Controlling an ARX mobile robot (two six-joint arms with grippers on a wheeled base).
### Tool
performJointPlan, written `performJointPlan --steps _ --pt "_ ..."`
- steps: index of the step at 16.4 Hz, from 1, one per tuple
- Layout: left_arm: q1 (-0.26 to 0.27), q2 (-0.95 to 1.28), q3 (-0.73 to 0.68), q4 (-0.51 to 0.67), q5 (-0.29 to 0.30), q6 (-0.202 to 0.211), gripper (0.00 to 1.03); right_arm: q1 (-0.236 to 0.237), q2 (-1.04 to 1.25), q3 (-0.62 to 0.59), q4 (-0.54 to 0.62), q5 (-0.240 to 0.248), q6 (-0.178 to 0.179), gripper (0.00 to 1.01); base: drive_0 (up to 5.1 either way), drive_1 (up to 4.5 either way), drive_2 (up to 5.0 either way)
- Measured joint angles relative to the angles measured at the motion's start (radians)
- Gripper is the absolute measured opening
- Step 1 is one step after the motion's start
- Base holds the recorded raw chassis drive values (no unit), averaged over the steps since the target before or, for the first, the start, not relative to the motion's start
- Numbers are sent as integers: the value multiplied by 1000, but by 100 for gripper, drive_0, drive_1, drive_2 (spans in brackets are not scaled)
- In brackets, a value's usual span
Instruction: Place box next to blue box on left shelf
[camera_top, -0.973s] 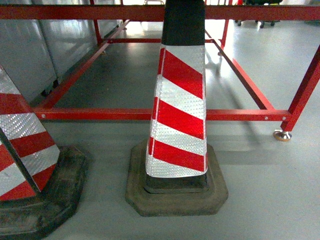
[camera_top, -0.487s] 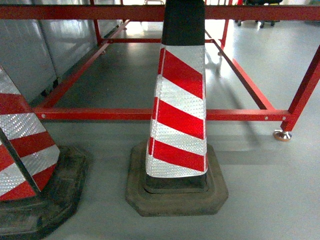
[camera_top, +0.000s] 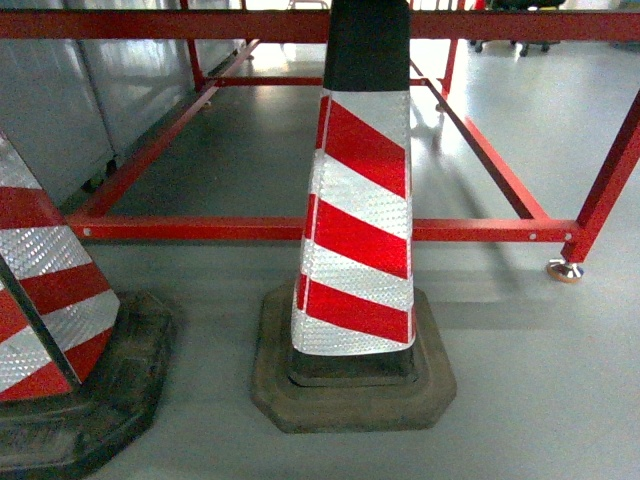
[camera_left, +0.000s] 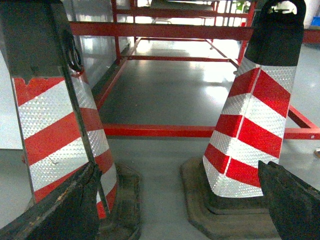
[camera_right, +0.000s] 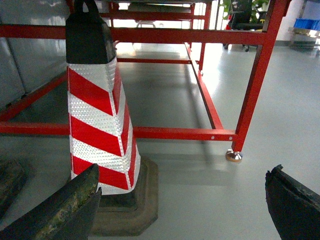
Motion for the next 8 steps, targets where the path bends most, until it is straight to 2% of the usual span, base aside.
performJointPlan --steps 8 --pt "0 0 0 0 -2 2 98 0 0 0 0 -1 -2 98 0 0 0"
